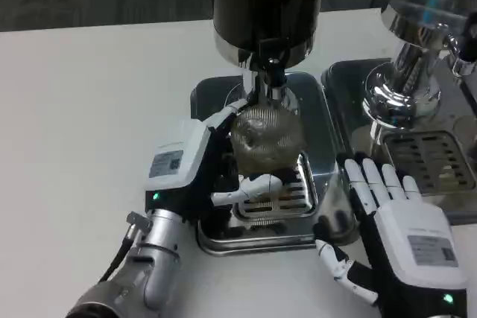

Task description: Grasp the cup under the faucet to collect the drink, then remove the cup.

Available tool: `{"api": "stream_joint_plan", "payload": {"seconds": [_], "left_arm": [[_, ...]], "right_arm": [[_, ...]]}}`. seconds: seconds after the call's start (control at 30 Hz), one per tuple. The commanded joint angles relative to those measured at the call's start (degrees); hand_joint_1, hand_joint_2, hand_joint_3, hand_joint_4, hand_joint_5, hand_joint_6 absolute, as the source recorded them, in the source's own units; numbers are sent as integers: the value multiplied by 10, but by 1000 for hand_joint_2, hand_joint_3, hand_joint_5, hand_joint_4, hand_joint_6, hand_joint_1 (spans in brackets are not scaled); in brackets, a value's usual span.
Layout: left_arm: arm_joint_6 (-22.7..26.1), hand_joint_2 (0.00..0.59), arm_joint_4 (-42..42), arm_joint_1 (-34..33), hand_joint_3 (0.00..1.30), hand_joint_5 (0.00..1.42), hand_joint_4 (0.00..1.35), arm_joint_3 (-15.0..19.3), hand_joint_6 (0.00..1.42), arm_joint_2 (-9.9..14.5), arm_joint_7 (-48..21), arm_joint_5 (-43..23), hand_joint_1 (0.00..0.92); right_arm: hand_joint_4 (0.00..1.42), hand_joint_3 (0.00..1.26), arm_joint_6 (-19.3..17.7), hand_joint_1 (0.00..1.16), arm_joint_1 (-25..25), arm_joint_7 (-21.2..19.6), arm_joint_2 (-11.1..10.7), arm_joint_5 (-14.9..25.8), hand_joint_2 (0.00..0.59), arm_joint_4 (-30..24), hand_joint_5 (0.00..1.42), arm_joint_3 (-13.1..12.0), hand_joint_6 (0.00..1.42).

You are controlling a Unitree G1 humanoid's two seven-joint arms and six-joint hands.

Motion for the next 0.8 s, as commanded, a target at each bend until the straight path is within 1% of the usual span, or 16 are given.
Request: {"api": "stream_joint_plan", "payload": {"seconds": [0.03, 0.07, 0.13, 0.2, 0.3, 0.43, 0.5, 0.53, 0.7, 0.8], "left_arm": [[-22, 0, -7, 12, 217, 567, 333, 16, 580, 13, -20, -25, 43], [-27, 0, -10, 15, 207, 557, 307, 17, 560, 16, -20, -26, 23], [-39, 0, -15, 19, 161, 510, 229, 22, 478, 23, -30, -32, 1], [-58, 0, -18, 25, 141, 471, 204, 35, 426, 29, -46, -48, 0], [-97, 0, -30, 41, 126, 416, 156, 57, 393, 43, -72, -78, 0], [-131, 1, -53, 60, 86, 325, 86, 79, 298, 57, -91, -99, 0], [-146, 21, -65, 69, 32, 286, 23, 90, 248, 65, -101, -107, 0], [-158, 26, -77, 76, 7, 259, 5, 97, 213, 74, -115, -116, 0], [-196, 52, -138, 104, 0, 127, 0, 127, 97, 105, -163, -142, 0], [-226, 67, -187, 121, 0, 108, 0, 148, 76, 122, -209, -175, 0]], "right_arm": [[0, 35, -4, 293, -7, -3, -1, 9, 445, 2, 0, -6, 0], [0, 35, -4, 294, -9, -2, -2, 11, 446, 3, 0, -7, 0], [0, 35, -5, 294, -13, -2, -2, 15, 445, 7, 0, -8, 0], [0, 33, -6, 294, -17, -3, -3, 19, 443, 11, 0, -9, 0], [0, 29, -8, 293, -19, -7, -2, 25, 441, 16, 0, -9, 0], [0, 21, -12, 293, -24, -11, -1, 32, 438, 25, 0, -9, 0], [0, 6, -13, 292, -27, -13, 0, 33, 433, 29, 0, -8, 0], [0, 1, -13, 292, -28, -14, 1, 33, 434, 30, 0, -7, 0], [0, 0, -18, 300, -32, -20, -1, 39, 438, 39, 0, -10, 0], [0, 0, -22, 305, -38, -18, -5, 44, 439, 47, 0, -11, 0]]}}
